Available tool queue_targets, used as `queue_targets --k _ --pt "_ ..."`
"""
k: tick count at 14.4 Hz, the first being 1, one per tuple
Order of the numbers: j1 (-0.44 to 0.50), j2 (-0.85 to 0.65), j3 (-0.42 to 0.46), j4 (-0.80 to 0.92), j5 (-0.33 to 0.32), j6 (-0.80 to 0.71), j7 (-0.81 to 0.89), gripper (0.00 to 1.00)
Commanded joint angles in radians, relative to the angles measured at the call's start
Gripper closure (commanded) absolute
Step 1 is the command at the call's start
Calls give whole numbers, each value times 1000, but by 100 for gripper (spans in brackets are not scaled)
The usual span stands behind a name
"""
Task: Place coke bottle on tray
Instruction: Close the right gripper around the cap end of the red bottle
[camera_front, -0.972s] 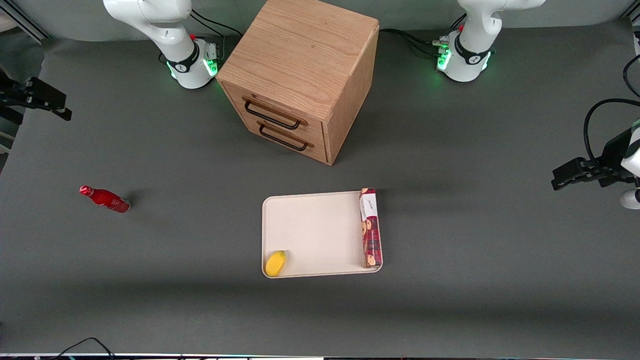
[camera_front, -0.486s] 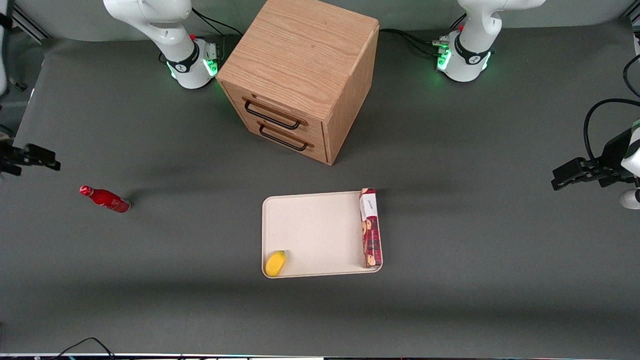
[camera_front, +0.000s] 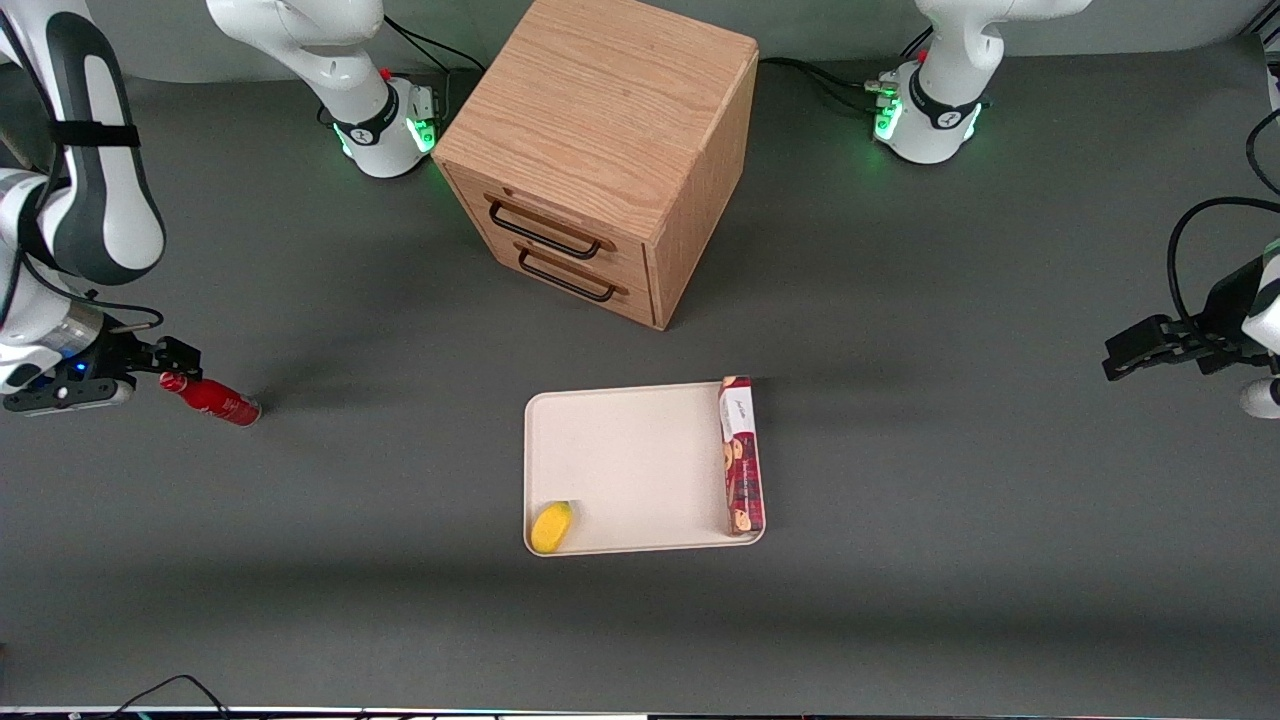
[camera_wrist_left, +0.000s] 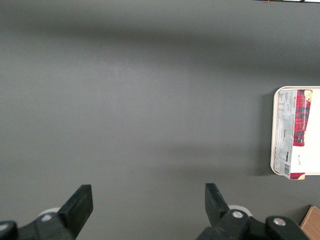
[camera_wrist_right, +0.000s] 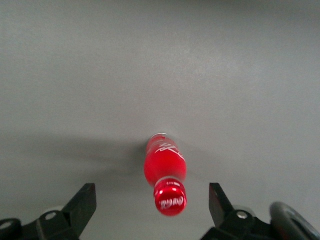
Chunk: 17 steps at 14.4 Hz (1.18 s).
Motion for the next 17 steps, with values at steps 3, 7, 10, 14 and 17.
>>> queue_targets --k 3,7,10,14,17 --pt "0 9 -6 -54 11 85 -47 25" --pt "-8 9 -30 -57 13 66 -90 72" --pt "-3 6 -32 -54 13 59 -98 93" --pt "7 -34 -27 56 13 -108 -90 96" --pt "12 -37 8 321 17 -430 -87 96"
